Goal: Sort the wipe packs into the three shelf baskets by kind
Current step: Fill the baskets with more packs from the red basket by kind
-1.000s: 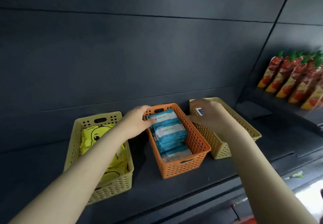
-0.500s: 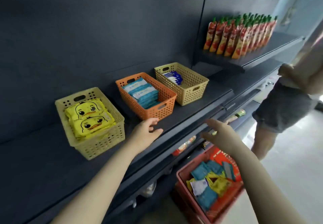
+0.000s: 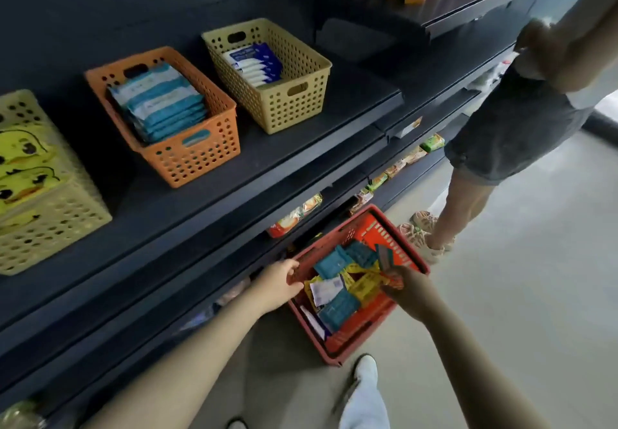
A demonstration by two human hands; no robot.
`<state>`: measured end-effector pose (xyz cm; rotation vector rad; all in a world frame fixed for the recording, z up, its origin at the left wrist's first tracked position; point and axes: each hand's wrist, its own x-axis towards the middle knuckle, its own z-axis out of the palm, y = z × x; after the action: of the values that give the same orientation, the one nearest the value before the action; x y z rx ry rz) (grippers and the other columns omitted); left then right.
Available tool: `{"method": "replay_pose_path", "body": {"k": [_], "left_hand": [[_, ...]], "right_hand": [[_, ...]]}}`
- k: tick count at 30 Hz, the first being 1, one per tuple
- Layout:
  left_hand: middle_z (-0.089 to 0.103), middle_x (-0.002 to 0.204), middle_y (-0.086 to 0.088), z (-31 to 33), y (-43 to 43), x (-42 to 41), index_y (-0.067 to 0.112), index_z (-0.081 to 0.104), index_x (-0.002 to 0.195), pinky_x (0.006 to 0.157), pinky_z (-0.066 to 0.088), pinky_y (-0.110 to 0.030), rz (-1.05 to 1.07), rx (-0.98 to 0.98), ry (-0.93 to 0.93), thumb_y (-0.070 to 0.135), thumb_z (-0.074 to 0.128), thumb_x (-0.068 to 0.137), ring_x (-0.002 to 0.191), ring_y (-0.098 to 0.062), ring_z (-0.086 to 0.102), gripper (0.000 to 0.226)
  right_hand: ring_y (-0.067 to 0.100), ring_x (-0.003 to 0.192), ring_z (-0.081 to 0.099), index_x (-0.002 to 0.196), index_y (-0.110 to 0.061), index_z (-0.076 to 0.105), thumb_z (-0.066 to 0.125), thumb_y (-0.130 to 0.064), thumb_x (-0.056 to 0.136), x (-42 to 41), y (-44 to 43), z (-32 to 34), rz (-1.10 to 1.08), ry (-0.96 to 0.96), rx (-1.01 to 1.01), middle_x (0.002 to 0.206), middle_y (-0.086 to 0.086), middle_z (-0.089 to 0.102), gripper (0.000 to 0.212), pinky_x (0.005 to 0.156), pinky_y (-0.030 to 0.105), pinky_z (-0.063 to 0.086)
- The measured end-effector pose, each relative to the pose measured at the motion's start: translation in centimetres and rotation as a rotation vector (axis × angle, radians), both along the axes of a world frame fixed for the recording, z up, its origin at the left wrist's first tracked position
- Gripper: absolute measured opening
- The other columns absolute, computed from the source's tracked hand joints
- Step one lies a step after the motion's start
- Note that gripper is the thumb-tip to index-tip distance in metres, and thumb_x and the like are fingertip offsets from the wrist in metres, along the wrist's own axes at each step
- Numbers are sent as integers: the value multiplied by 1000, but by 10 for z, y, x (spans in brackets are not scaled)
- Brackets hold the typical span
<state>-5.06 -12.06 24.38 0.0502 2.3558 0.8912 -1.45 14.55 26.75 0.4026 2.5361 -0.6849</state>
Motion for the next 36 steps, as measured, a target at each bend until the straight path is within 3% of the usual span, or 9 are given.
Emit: {"method": "replay_pose_path", "body": {"k": [5, 11, 14, 18, 22, 26, 30, 34, 36], "left_hand": [[50, 140, -7, -51, 53, -17, 12, 44, 140, 96, 36, -19, 77, -96, -102, 25, 59, 93, 125, -17, 50, 52], [60, 128, -11, -131, 93, -61, 8, 55, 128, 96, 44, -31, 91, -181, -110, 21, 60, 90, 117, -22, 56, 41], [49, 142, -7, -189, 106, -83, 10, 45, 139, 104, 35, -25, 74, -176, -113, 25, 60, 91, 130, -19, 46, 53], [30, 154, -5, -279, 120, -115, 13, 31, 149, 111, 26, -27, 71, -158, -100, 32, 57, 94, 141, -19, 30, 64], [32, 153, -7, -353, 133, -133, 12, 31, 148, 107, 23, -20, 154, -98, -32, 25, 58, 95, 141, -18, 30, 61], [34, 153, -4, -399, 143, -130, 12, 32, 148, 109, 22, -20, 191, -70, 17, 26, 59, 94, 140, -17, 31, 62], [44, 144, -3, -425, 149, -127, 16, 40, 145, 109, 36, -37, 266, -129, 129, 34, 65, 89, 131, -21, 44, 64], [52, 129, -2, -440, 156, -120, 24, 53, 131, 95, 46, -41, 323, -261, 67, 52, 67, 80, 115, -23, 53, 60], [51, 127, -2, -444, 156, -116, 27, 53, 128, 97, 44, -41, 338, -316, 68, 52, 66, 81, 116, -26, 49, 55]], "right_hand": [[26, 112, 60, 129, -13, 57, 66, -21, 88, -55, 60, -53, 49, -75, -46, 127, 8, 62, 43, 89, 30, 47], [29, 115, 58, 137, -13, 48, 62, -26, 91, -130, 97, -141, 69, -136, -59, 129, 12, 60, 51, 84, 26, 42], [28, 115, 59, 136, -12, 49, 64, -24, 89, -162, 100, -207, 46, -112, -137, 130, 10, 60, 51, 88, 29, 45], [27, 99, 62, 134, -18, 50, 62, -28, 90, -199, 98, -307, 55, -78, -162, 121, 11, 64, 46, 66, 24, 40], [32, 108, 60, 132, -18, 53, 60, -29, 93, -214, 100, -380, 89, -49, -157, 120, 13, 64, 41, 79, 29, 43], [32, 120, 54, 140, -16, 44, 60, -30, 93, -212, 97, -418, 129, -5, -136, 130, 15, 59, 51, 90, 32, 41], [32, 121, 52, 139, -18, 43, 63, -30, 90, -205, 94, -435, 91, 41, -120, 131, 13, 57, 54, 96, 37, 41], [30, 113, 56, 131, -13, 51, 67, -25, 88, -202, 95, -442, 127, -47, -82, 125, 11, 60, 48, 81, 29, 41], [29, 110, 58, 126, -13, 56, 71, -25, 85, -198, 94, -444, 149, -73, -36, 123, 10, 62, 45, 77, 28, 40]]}}
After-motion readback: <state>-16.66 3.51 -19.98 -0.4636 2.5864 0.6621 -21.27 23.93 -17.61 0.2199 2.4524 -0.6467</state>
